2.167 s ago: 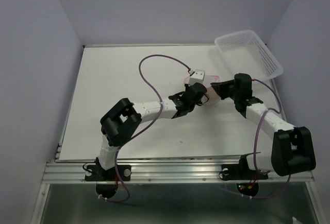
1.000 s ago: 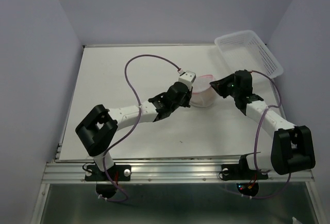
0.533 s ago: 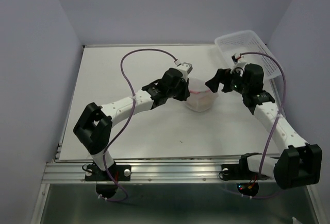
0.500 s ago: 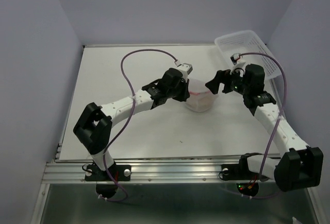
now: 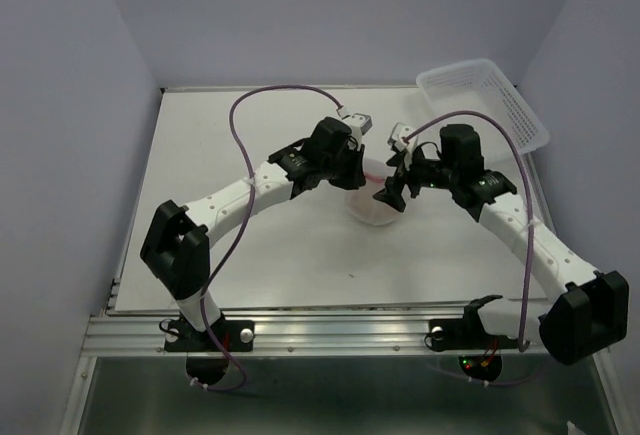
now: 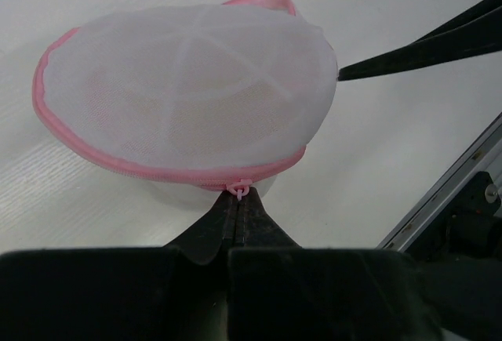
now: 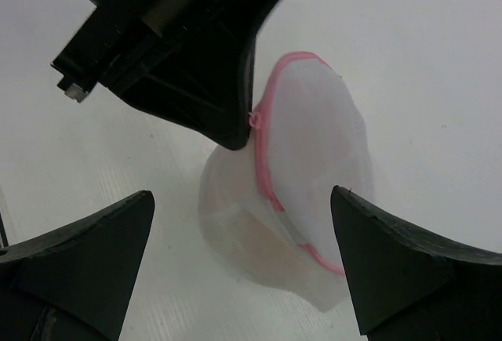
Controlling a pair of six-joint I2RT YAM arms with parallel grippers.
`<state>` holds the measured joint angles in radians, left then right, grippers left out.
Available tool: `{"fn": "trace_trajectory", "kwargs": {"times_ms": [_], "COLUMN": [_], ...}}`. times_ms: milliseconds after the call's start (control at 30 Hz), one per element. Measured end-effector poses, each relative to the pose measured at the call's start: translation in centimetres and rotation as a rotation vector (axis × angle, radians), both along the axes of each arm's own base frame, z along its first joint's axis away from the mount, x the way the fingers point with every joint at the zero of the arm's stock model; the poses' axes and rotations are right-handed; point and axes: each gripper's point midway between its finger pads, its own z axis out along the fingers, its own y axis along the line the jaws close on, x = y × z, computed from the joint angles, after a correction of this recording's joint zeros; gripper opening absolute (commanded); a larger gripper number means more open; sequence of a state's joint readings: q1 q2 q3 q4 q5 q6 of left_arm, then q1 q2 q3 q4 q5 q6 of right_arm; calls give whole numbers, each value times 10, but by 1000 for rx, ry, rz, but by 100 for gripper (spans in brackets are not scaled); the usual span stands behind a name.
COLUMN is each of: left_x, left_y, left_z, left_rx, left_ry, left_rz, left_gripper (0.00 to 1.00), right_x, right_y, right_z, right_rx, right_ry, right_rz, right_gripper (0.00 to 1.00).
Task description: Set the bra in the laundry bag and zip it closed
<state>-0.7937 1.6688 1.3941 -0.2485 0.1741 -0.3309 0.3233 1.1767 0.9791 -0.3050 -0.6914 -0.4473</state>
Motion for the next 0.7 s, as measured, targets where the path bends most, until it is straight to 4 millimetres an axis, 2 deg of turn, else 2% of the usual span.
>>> {"fn": "trace_trajectory", "kwargs": {"times_ms": [133, 433, 467, 500, 633, 700], "left_x": [-4, -8, -8, -8, -10, -11], "left_y": [1, 0, 0, 0, -3, -4], "left_z": [-3, -3, -2, -2, 1, 2], "left_rx": [4, -14, -17, -22, -49, -59], "left_ry": [25, 57, 61, 67, 84, 91], "left_rz": [-5, -3, -3, -3, -19, -28], "left_gripper": [0, 0, 0, 0, 0, 0], "right_x": [4, 27, 28, 28, 30, 33], "right_y": [24, 22, 20, 20, 17, 17], "right_z": [-11, -24, -27, -28, -34, -40], "right_rx": [-77, -161, -174, -179, -205, -218], "right_ry": [-14, -43, -41, -41, -44, -39], "right_rz": [61, 40, 36, 34, 34, 34], "right_gripper": [98, 81, 74, 74, 60, 48]}}
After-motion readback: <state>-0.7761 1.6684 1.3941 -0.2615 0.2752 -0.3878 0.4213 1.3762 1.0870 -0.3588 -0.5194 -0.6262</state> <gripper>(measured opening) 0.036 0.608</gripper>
